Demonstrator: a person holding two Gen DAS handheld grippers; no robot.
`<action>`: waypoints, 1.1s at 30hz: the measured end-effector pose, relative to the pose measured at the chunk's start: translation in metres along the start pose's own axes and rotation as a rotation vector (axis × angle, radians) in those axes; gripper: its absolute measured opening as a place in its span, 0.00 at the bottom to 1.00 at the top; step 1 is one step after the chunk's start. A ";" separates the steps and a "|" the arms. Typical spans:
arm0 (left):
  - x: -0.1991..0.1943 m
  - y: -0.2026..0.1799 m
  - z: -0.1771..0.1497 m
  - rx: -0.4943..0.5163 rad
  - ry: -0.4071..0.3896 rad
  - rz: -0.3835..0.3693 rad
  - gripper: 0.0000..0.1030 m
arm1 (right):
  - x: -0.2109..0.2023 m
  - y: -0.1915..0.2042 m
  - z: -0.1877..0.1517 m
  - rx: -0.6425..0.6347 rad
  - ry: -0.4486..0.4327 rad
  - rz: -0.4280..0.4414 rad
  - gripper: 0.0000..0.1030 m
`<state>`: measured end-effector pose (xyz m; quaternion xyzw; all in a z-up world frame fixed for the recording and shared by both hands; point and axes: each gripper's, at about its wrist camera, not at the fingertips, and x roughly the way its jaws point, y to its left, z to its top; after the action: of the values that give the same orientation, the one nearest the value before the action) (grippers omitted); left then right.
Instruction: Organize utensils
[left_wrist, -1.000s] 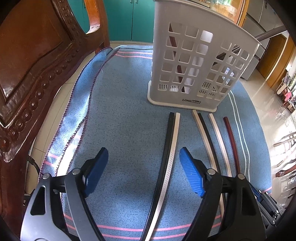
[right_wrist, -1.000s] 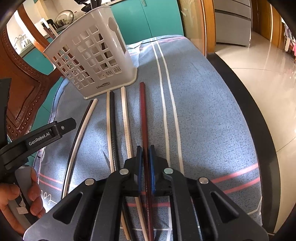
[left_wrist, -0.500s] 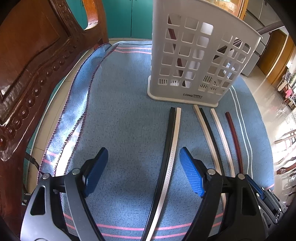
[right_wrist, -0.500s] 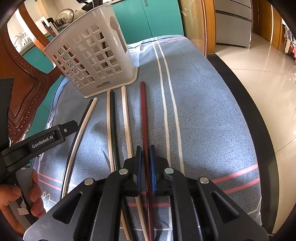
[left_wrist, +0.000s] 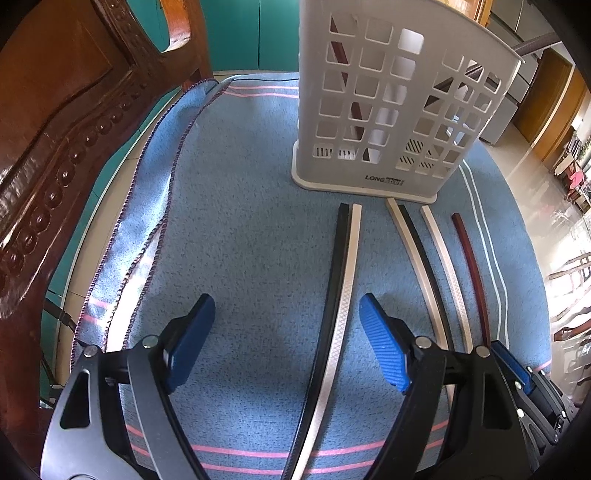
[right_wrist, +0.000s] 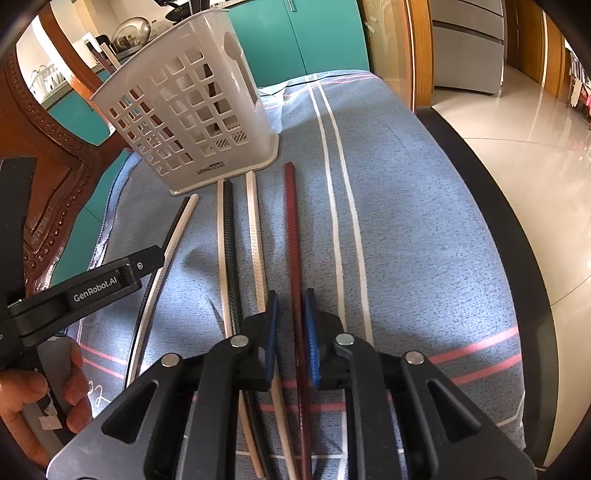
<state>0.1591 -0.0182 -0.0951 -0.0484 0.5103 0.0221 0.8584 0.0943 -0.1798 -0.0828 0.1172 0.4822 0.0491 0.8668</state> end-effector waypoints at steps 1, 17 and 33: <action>0.001 0.000 0.000 0.002 0.002 0.002 0.78 | 0.000 0.000 0.000 0.000 0.000 0.002 0.16; -0.003 0.036 0.009 -0.118 -0.049 -0.184 0.73 | -0.005 -0.014 0.012 0.004 -0.016 0.044 0.24; -0.001 -0.018 -0.006 0.042 -0.045 -0.133 0.11 | 0.000 -0.019 0.011 0.013 -0.003 0.062 0.24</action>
<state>0.1553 -0.0367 -0.0961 -0.0639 0.4870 -0.0448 0.8699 0.1033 -0.1994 -0.0824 0.1375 0.4775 0.0727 0.8648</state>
